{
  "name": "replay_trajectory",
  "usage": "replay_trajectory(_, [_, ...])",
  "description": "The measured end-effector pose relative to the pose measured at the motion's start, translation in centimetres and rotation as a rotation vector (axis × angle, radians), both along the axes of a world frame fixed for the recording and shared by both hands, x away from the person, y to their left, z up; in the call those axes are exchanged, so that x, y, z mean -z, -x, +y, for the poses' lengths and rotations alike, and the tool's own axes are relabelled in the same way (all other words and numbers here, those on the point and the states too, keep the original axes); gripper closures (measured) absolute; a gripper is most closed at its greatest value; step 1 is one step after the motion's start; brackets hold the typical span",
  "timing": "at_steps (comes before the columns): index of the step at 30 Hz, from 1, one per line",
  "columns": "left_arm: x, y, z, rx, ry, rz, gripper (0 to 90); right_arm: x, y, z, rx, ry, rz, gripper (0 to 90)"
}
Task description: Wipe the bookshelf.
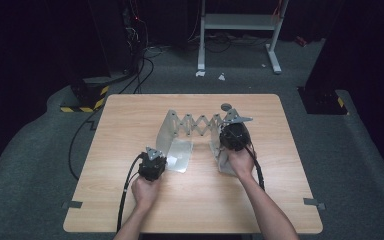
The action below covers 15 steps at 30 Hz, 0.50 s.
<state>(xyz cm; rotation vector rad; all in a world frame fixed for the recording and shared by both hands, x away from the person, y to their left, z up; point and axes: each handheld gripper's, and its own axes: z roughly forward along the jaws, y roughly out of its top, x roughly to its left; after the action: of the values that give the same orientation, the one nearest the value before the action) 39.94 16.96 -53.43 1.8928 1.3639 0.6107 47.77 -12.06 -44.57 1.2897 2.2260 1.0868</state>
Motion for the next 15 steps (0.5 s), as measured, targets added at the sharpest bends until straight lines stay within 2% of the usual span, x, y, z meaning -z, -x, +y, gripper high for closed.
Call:
replay_trajectory(5, [0.0,0.0,0.0,0.0,-0.001,0.0,86.1,-1.4,0.0,0.1,-0.009,-0.011,-0.032,88.4])
replay_trajectory(8, [0.0,0.0,0.0,0.0,0.0,0.0,86.1,-1.8,-0.1,0.1,-0.007,-0.02,-0.036,88.4])
replay_trajectory(12, [0.0,0.0,0.0,0.0,0.001,0.0,86.1,-1.4,-0.3,0.3,-0.008,0.0,-0.031,88.4])
replay_trajectory(15, [0.0,0.0,0.0,0.0,0.003,0.001,86.1,-0.5,-0.5,0.5,-0.008,0.016,-0.017,88.4])
